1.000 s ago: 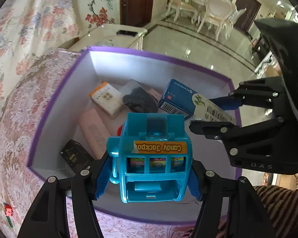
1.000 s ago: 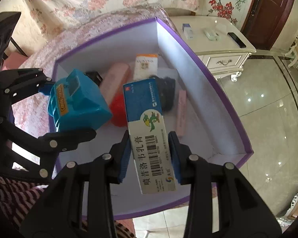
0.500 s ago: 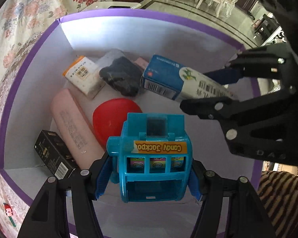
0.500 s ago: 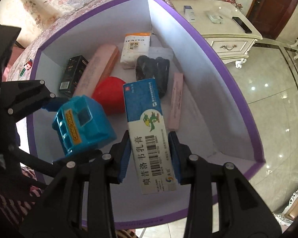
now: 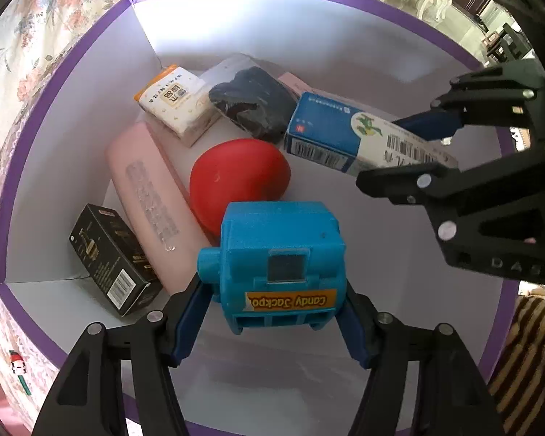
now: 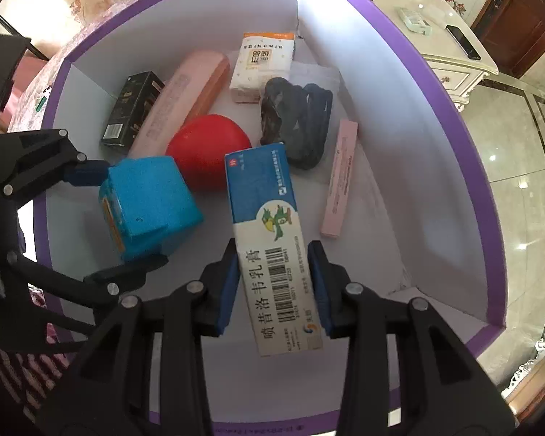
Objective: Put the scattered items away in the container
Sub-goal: 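Lower the blue toy and medicine box into the box and open both tools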
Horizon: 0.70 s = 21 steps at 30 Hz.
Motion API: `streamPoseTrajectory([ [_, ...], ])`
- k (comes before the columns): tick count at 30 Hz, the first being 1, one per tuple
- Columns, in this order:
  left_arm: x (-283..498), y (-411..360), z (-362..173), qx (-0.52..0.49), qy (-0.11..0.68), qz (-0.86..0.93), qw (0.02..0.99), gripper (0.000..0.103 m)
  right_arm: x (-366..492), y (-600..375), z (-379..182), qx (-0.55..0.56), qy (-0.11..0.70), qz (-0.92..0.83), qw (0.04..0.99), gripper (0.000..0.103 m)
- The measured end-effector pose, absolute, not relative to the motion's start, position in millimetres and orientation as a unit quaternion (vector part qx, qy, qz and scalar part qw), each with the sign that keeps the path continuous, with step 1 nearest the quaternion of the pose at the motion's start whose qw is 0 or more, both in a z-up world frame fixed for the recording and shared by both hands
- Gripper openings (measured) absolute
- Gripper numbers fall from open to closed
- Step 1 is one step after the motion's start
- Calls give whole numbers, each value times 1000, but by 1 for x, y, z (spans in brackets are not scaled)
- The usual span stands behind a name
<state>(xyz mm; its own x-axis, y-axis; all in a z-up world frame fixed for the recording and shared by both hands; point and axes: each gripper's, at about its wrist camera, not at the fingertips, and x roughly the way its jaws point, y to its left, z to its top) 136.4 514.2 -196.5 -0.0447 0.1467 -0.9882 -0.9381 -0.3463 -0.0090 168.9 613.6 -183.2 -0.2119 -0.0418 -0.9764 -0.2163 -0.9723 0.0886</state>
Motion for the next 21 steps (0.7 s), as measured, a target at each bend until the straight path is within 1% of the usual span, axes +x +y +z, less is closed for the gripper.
streamPoseTrajectory([
  [4,138,510,-195,-532,373,626,432,67,169,615,-183,-626,102,771,58,40],
  [6,138,507,-194,-533,372,628,428,71,170,616,-184,-627,107,769,61,41],
  [7,138,505,-193,-533,371,629,427,76,171,616,-185,-628,111,768,63,41],
  [11,141,500,-187,-524,370,638,425,81,175,619,-184,-624,131,768,67,41],
  [21,150,485,-175,-508,365,653,428,82,191,621,-172,-608,148,776,80,46],
])
